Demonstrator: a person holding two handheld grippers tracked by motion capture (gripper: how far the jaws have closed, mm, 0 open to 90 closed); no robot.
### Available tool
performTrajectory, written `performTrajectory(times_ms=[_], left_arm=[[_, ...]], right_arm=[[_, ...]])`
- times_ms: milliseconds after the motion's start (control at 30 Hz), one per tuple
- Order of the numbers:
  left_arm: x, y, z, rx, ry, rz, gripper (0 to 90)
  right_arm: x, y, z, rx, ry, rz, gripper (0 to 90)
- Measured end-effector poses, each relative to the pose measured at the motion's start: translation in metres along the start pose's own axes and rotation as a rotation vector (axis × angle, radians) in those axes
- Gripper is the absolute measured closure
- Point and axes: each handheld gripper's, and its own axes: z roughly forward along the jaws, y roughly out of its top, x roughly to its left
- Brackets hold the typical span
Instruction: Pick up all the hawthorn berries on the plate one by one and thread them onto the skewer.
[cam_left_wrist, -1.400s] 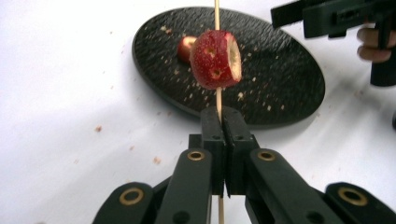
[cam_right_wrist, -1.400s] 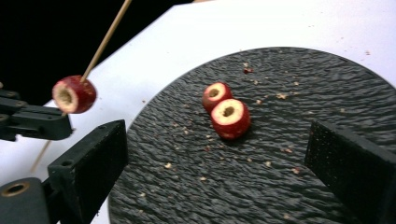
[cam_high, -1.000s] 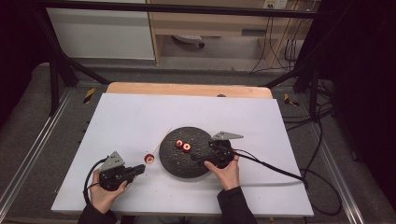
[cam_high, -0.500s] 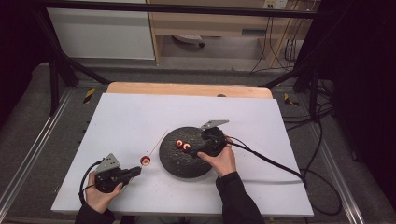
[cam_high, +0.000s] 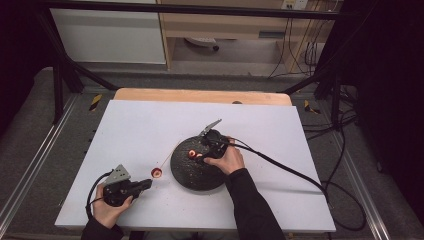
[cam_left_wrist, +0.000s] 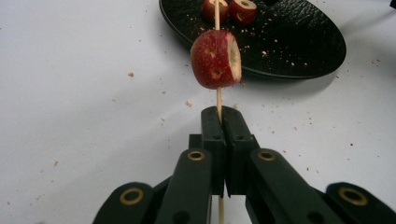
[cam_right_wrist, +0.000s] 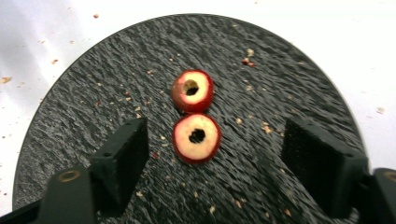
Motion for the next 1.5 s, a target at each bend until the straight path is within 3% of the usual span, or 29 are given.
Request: performTrajectory(times_ms=[200,567,667,1233,1500], left_arm=[[0.000,0.000,0.000,0.003,-0.002,-0.001,88.3],[0.000,0.000,0.001,0.006,-0.004,-0.002,88.3],[0.000,0.000,0.001,0.007,-0.005,-0.002,88.3],[0.000,0.000,0.001,0.010,-0.004,0.001,88.3],[-0.001,0.000,0.001,0.009,-0.005,0.003,88.3]], right_arm=[[-0.006,0.002,0.007,0.030,0.047,0.019,37.6],[-0.002,0.006,0.016,0.088,0.090,-0.038,51.9],[-0.002,0.007,0.017,0.093,0.101,-0.035,55.0],[-0.004,0.008,0.019,0.131,0.097,-0.006,60.0],[-0.001,0.009,0.005,0.086,0.085,0.025,60.1]])
